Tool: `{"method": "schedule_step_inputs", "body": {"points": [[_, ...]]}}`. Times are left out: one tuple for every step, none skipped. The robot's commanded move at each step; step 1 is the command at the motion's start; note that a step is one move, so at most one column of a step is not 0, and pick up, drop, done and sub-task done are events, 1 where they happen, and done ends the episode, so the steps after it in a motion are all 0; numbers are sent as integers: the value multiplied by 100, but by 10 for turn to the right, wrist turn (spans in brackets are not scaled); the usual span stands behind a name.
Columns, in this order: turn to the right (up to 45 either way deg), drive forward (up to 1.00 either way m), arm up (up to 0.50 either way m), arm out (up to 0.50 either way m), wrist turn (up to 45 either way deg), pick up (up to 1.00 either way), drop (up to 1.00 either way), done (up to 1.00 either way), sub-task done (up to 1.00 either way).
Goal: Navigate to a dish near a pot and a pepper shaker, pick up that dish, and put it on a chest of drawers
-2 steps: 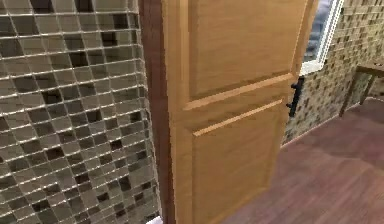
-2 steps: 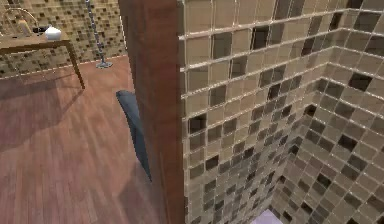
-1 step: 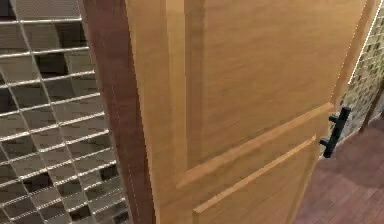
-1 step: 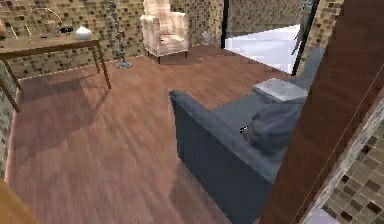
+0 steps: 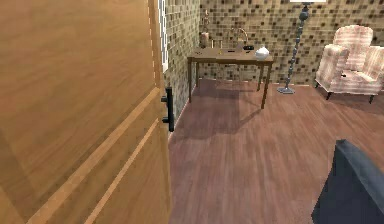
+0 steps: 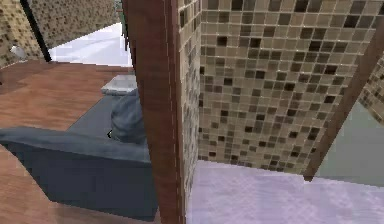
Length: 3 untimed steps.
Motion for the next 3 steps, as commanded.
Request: {"method": "schedule_step_inputs", "body": {"points": [[60,0,0,0,0,0,0,0,0],[0,45,0,0,0,0,0,0,0],[240,0,0,0,0,0,0,0,0]]}}
